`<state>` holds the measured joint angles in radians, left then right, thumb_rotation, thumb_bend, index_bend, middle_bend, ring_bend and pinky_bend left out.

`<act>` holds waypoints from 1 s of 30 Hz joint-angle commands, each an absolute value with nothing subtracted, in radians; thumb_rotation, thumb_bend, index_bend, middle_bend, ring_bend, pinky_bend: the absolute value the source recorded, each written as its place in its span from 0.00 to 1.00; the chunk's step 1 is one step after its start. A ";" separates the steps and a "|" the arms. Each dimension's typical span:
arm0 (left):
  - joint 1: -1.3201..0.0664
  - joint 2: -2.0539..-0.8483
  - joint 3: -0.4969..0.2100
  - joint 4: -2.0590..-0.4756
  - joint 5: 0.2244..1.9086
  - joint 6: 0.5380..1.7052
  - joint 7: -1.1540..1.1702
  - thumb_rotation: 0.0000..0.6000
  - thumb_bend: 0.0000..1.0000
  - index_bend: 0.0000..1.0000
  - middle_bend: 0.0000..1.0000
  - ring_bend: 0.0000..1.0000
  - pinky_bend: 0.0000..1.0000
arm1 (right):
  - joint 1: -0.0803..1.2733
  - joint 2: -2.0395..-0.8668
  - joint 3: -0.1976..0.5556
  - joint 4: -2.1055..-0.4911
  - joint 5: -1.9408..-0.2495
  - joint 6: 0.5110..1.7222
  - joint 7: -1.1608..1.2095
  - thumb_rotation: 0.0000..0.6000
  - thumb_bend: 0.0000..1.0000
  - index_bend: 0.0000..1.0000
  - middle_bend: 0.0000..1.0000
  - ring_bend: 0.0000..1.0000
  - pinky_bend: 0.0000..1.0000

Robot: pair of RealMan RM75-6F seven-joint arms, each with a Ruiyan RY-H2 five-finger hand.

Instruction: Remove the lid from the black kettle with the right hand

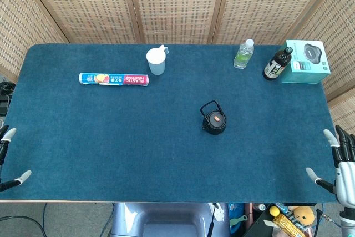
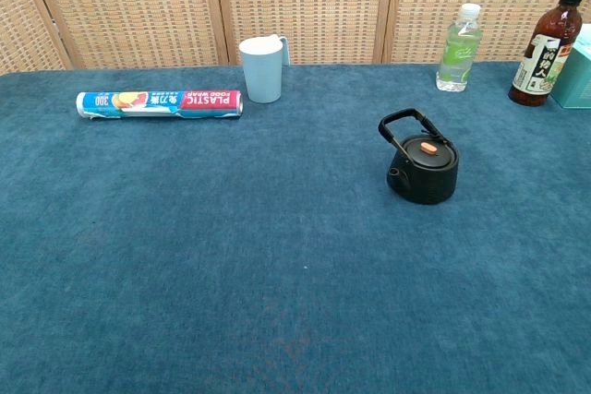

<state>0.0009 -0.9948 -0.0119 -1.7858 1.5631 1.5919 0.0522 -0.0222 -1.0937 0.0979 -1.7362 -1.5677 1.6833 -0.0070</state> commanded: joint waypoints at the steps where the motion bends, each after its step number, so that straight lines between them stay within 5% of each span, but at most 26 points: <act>1: 0.001 -0.997 -0.014 -1.784 1.563 1.595 0.055 1.00 0.14 0.00 0.00 0.00 0.00 | -0.021 -1.091 0.096 -1.738 -1.566 1.678 -0.004 1.00 0.00 0.00 0.00 0.00 0.00; 7: -0.001 -1.005 -0.019 -1.770 1.574 1.603 0.041 1.00 0.14 0.00 0.00 0.00 0.00 | -0.007 -1.087 0.095 -1.750 -1.564 1.646 0.003 1.00 0.00 0.02 0.00 0.00 0.00; 14: -0.013 -1.022 -0.037 -1.739 1.567 1.602 0.018 1.00 0.14 0.00 0.00 0.00 0.00 | 0.165 -1.035 0.157 -1.864 -1.469 1.368 0.010 1.00 0.01 0.13 0.00 0.00 0.00; 18: -0.021 -1.029 -0.047 -1.737 1.535 1.581 0.030 1.00 0.14 0.00 0.00 0.00 0.00 | 0.327 -1.077 0.264 -1.896 -1.263 1.193 -0.158 1.00 0.12 0.21 0.00 0.00 0.00; 25: -0.032 -1.033 -0.056 -1.734 1.504 1.557 0.036 1.00 0.14 0.00 0.00 0.00 0.00 | 0.470 -1.182 0.333 -1.904 -1.005 1.108 -0.337 1.00 0.19 0.32 0.00 0.00 0.00; 30: -0.047 -1.032 -0.067 -1.724 1.468 1.522 0.026 1.00 0.14 0.00 0.00 0.00 0.00 | 0.647 -1.361 0.378 -1.788 -0.735 1.081 -0.497 1.00 0.24 0.38 0.00 0.00 0.00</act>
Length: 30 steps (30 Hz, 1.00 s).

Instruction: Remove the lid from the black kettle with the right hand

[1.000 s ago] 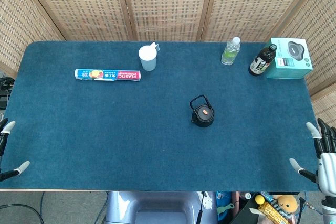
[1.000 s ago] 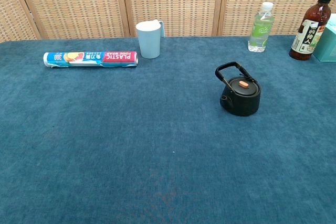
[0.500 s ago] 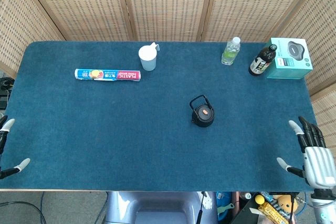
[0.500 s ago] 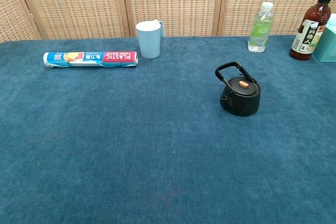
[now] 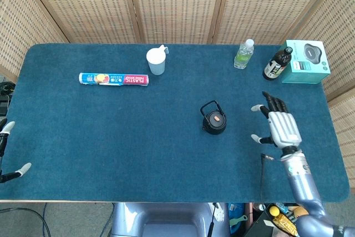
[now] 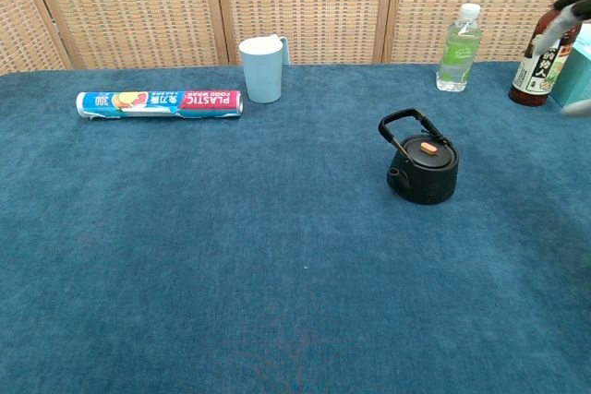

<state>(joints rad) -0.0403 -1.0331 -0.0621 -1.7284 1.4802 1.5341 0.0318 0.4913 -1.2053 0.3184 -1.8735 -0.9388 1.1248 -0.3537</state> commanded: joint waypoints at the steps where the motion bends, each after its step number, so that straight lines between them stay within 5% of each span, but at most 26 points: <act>1: -0.048 -1.031 -0.069 -1.724 1.462 1.519 0.022 1.00 0.14 0.00 0.00 0.00 0.00 | 0.673 -1.397 0.384 -1.763 -0.699 1.097 -0.520 1.00 0.24 0.39 0.00 0.00 0.00; 13: -0.060 -1.032 -0.074 -1.721 1.430 1.488 0.021 1.00 0.14 0.00 0.00 0.00 0.00 | 0.810 -1.626 0.385 -1.547 -0.633 1.161 -0.580 1.00 0.29 0.43 0.00 0.00 0.00; 30: -0.066 -1.035 -0.071 -1.724 1.426 1.479 0.025 1.00 0.14 0.00 0.00 0.00 0.00 | 0.810 -1.714 0.380 -1.442 -0.538 1.224 -0.636 1.00 0.32 0.51 0.00 0.00 0.00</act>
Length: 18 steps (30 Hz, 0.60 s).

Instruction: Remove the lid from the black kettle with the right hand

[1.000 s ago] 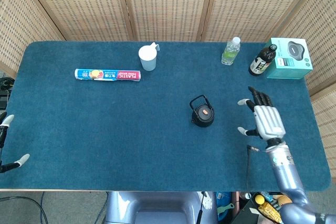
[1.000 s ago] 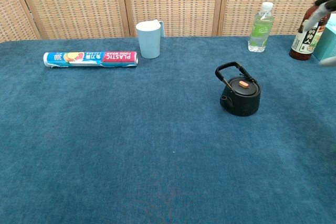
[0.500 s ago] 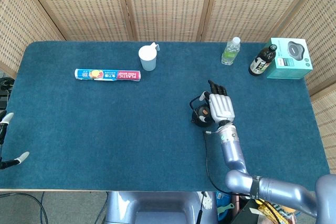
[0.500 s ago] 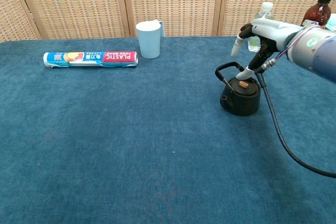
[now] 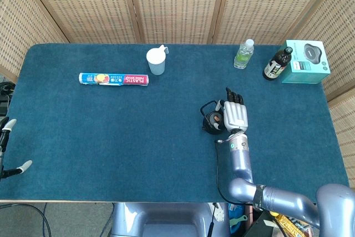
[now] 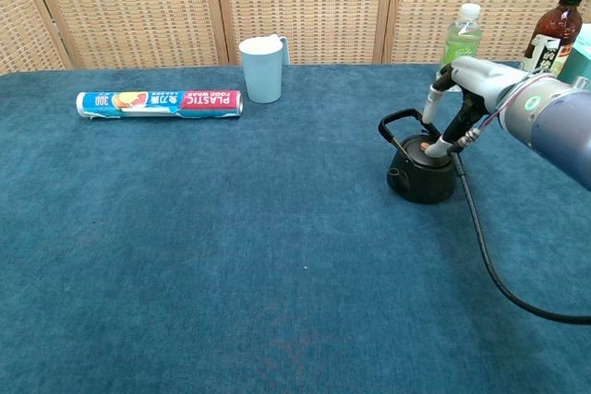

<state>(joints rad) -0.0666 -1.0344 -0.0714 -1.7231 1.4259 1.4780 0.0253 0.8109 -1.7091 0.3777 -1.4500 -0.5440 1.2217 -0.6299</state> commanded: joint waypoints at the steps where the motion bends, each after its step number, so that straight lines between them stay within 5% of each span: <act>1: -0.066 -1.035 -0.071 -1.724 1.426 1.479 0.025 1.00 0.14 0.00 0.00 0.00 0.00 | 0.811 -1.716 0.381 -1.439 -0.534 1.225 -0.638 1.00 0.32 0.51 0.00 0.00 0.00; 18: -0.071 -1.037 -0.069 -1.723 1.420 1.470 0.028 1.00 0.14 0.00 0.00 0.00 0.00 | 0.852 -1.742 0.440 -1.434 -0.397 1.240 -0.731 1.00 0.43 0.51 0.00 0.00 0.00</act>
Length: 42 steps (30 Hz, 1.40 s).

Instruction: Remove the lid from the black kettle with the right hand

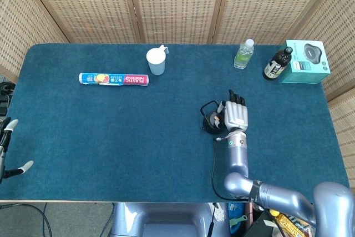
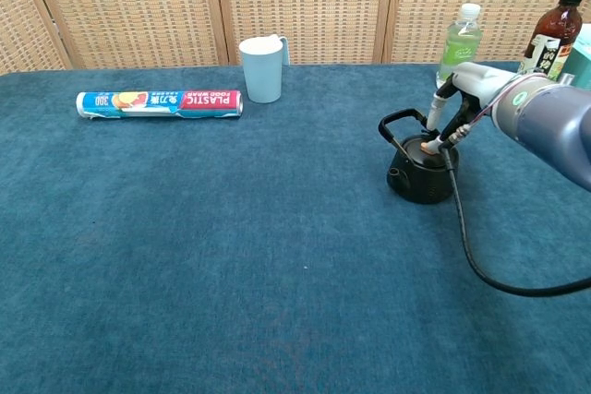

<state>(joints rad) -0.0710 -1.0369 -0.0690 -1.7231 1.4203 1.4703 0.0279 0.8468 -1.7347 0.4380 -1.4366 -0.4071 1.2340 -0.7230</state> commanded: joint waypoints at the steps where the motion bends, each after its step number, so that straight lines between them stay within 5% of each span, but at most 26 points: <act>1: -0.071 -1.037 -0.069 -1.723 1.419 1.470 0.028 1.00 0.14 0.00 0.00 0.00 0.00 | 0.853 -1.745 0.441 -1.432 -0.393 1.241 -0.733 1.00 0.43 0.51 0.00 0.00 0.00; 29: -0.071 -1.034 -0.068 -1.724 1.418 1.471 0.018 1.00 0.14 0.00 0.00 0.00 0.00 | 0.881 -1.773 0.471 -1.402 -0.292 1.236 -0.798 1.00 0.51 0.52 0.00 0.00 0.00; 42: -0.072 -1.032 -0.067 -1.726 1.417 1.469 0.016 1.00 0.14 0.00 0.00 0.00 0.00 | 0.884 -1.774 0.466 -1.393 -0.313 1.243 -0.788 1.00 0.60 0.65 0.00 0.00 0.00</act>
